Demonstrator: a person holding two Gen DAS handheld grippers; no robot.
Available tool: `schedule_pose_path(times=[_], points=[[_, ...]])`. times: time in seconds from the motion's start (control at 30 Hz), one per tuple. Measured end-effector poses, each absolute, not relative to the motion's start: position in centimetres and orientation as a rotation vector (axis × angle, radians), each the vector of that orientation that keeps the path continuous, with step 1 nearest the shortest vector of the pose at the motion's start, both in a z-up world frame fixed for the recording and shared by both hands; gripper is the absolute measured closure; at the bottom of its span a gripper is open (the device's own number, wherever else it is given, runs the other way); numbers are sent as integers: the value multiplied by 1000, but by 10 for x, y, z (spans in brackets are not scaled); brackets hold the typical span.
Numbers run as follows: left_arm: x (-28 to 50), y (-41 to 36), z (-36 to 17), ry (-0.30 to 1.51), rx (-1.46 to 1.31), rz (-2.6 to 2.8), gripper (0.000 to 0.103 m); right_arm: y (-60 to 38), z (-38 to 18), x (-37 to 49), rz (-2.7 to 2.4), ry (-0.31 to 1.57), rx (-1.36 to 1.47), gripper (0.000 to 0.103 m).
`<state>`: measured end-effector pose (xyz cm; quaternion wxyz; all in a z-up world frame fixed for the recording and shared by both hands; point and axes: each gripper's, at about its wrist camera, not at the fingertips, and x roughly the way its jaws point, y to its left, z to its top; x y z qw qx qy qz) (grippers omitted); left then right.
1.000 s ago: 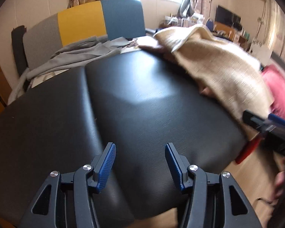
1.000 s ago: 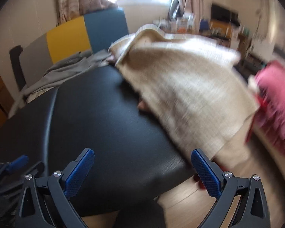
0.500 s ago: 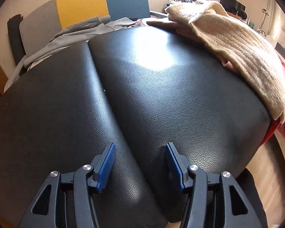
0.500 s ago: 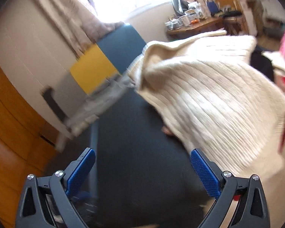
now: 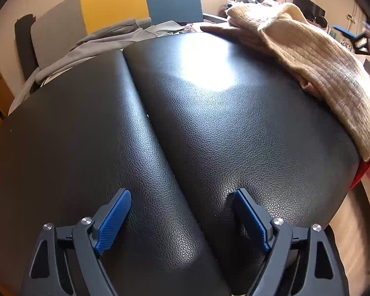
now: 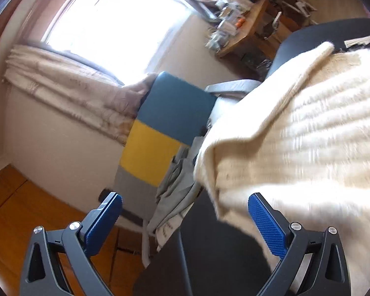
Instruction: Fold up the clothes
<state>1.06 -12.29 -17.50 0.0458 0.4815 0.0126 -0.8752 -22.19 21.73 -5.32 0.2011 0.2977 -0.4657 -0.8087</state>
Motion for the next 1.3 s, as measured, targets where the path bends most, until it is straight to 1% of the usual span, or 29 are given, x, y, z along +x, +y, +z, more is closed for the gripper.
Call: schedule_pose_path(times=[0.1, 0.13, 0.2, 0.23, 0.27, 0.4, 0.5, 0.53, 0.57, 0.6, 0.63, 0.67, 0.7, 0.73, 0.8, 0.83, 0.87, 0.9, 0.93, 0.97, 1.0, 1.03, 1.07, 1.1, 1.17, 1.2, 1.27, 1.3], points=[[10, -124, -175, 40, 1480, -2653, 11, 207, -59, -246, -2338, -1314, 873, 1], [8, -125, -175, 41, 1489, -2641, 9, 203, -61, -253, -2366, -1315, 891, 4], [7, -131, -177, 57, 1509, -2615, 1, 198, -65, -266, -2411, -1327, 921, 27], [7, -133, -178, 74, 1520, -2608, 0, 199, -68, -269, -2414, -1353, 926, 31], [6, -135, -178, 82, 1525, -2608, 0, 200, -71, -271, -2418, -1380, 931, 34], [9, -137, -178, 75, 1509, -2618, 0, 204, -81, -282, -2428, -1488, 951, 34], [12, -139, -178, 80, 1500, -2614, 0, 216, -77, -294, -2473, -1492, 966, 35], [13, -140, -178, 80, 1499, -2615, 0, 221, -76, -300, -2504, -1459, 995, 39], [14, -141, -178, 80, 1499, -2615, 0, 222, -76, -306, -2541, -1412, 1027, 50], [15, -142, -178, 81, 1499, -2615, 0, 218, -76, -312, -2592, -1333, 1062, 64], [15, -143, -177, 83, 1500, -2615, 0, 210, -70, -316, -2652, -1213, 1089, 71], [15, -142, -177, 83, 1499, -2616, 0, 201, -63, -319, -2712, -1062, 1107, 81], [13, -139, -178, 82, 1496, -2617, 0, 188, -55, -322, -2769, -875, 1119, 84], [13, -137, -178, 81, 1493, -2617, 0, 172, -46, -323, -2809, -665, 1118, 84], [15, -139, -178, 85, 1486, -2616, 0, 141, -39, -311, -2815, -332, 1088, 84], [17, -139, -178, 84, 1481, -2618, 0, 127, -39, -301, -2785, -222, 1074, 84], [18, -140, -178, 86, 1474, -2621, 0, 118, -42, -291, -2734, -171, 1067, 84], [20, -141, -178, 90, 1465, -2626, 0, 112, -46, -280, -2685, -150, 1073, 81], [22, -142, -178, 93, 1456, -2630, 0, 111, -52, -267, -2648, -174, 1092, 76], [23, -143, -178, 97, 1456, -2631, 0, 115, -59, -251, -2617, -248, 1107, 53], [23, -144, -176, 105, 1474, -2618, 1, 124, -66, -236, -2575, -375, 1120, 26], [22, -145, -173, 115, 1492, -2606, 7, 135, -73, -218, -2526, -510, 1117, 17], [21, -145, -169, 123, 1492, -2616, 23, 145, -81, -197, -2469, -645, 1103, 12], [21, -145, -163, 129, 1484, -2639, 34, 152, -89, -176, -2413, -748, 1096, 12], [15, -130, -146, 131, 1461, -2720, 35, 156, -109, -132, -2333, -834, 1137, 12], [10, -123, -135, 119, 1434, -2775, 35, 156, -120, -113, -2332, -833, 1164, 12], [-3, -107, -110, 27, 1362, -2879, 35, 155, -135, -85, -2430, -724, 1209, 12], [-12, -97, -96, -39, 1326, -2931, 35, 152, -138, -76, -2506, -631, 1204, 12]])
